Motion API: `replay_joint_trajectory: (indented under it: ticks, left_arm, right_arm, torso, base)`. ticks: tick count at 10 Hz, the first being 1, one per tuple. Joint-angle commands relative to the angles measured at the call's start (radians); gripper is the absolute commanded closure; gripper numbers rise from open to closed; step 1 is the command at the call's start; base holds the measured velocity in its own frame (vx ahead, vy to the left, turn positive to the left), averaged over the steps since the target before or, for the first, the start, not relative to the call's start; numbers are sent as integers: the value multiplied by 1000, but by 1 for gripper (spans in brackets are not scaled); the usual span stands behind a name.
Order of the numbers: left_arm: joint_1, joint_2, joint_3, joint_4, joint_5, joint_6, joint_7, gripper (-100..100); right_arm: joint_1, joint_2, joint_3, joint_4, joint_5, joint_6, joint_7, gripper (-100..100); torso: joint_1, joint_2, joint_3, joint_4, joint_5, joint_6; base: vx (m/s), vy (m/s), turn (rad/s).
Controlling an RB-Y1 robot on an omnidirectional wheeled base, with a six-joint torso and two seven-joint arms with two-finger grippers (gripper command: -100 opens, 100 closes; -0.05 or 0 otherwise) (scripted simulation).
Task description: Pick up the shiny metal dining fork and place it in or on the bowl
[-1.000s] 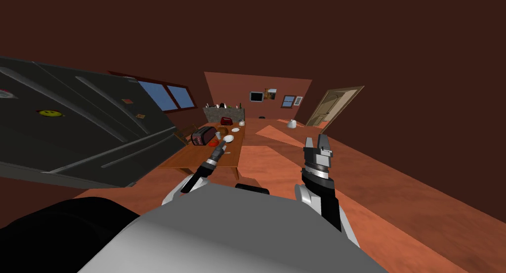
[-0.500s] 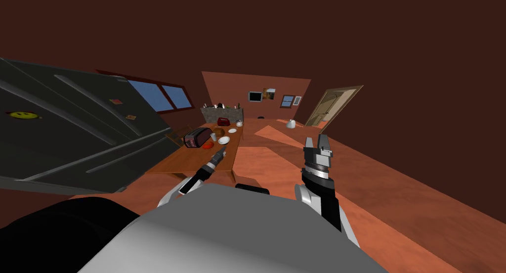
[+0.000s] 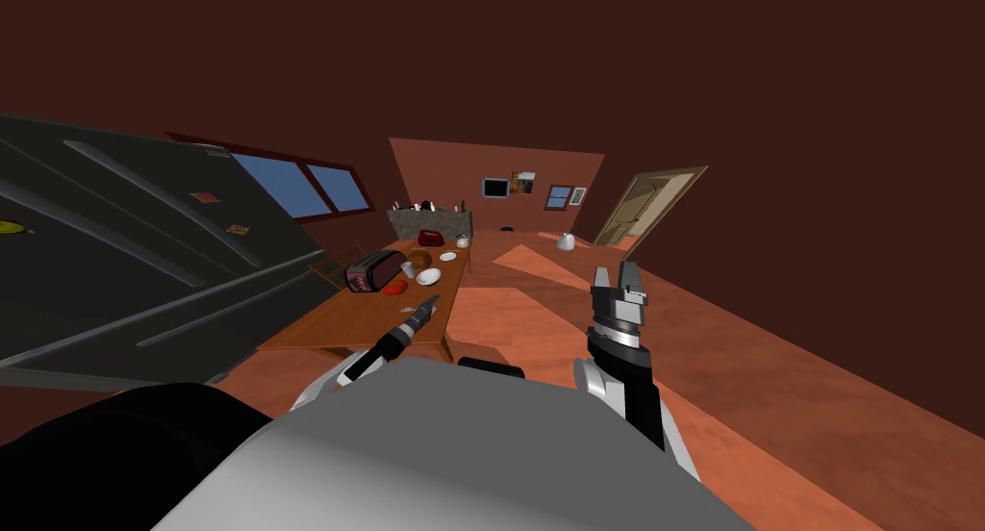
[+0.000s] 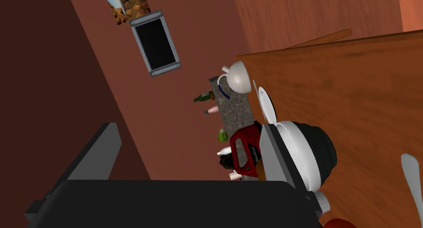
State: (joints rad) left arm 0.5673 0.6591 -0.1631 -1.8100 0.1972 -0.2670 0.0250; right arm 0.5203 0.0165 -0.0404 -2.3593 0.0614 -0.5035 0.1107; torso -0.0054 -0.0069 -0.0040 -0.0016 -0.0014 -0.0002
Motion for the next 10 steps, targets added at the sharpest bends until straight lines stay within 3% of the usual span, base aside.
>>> replay_joint_trajectory:
  ticks: [1,2,3,4,6,7,8,9,10]
  left_arm:
    - [10,50,-34,50,36,30,30,-100]
    - [10,64,-34,59,36,30,30,-100]
    - [15,101,-59,94,59,53,49,-100]
    - [15,101,-59,94,59,53,49,-100]
    - [26,168,-110,155,106,98,88,-100]
    - [26,172,-110,164,106,98,88,-100]
    - [32,206,-136,198,130,120,108,-100]
    - [32,206,-136,198,130,120,108,-100]
    - [38,239,-162,231,154,141,129,-100]
  right_arm:
    - [0,0,0,0,0,0,0,0]
    - [0,0,0,0,0,0,0,0]
    - [0,0,0,0,0,0,0,0]
    - [0,0,0,0,0,0,0,0]
    - [0,0,0,0,0,0,0,0]
    - [0,0,0,0,0,0,0,0]
    - [0,0,0,0,0,0,0,0]
    - [0,0,0,0,0,0,0,0]
    - [0,0,0,0,0,0,0,0]
  torso:
    - [0,0,0,0,0,0]
    - [1,-4,-2,-1,0,0]
    - [2,-4,-2,-1,0,0]
    - [4,-4,-2,-1,1,0]
    - [6,-1,-1,0,1,0]
    - [4,-4,-2,-1,1,0]
    - [4,-4,-2,-1,1,0]
    - [4,-4,-2,-1,1,0]
    - [5,-2,-1,-1,1,0]
  base:
    - [197,-85,6]
    - [168,-47,5]
    - [164,-29,4]
    - [120,-14,4]
    - [162,-19,11]
    - [173,-27,19]
    - [175,-30,11]
    - [132,-14,14]
    - [136,7,14]
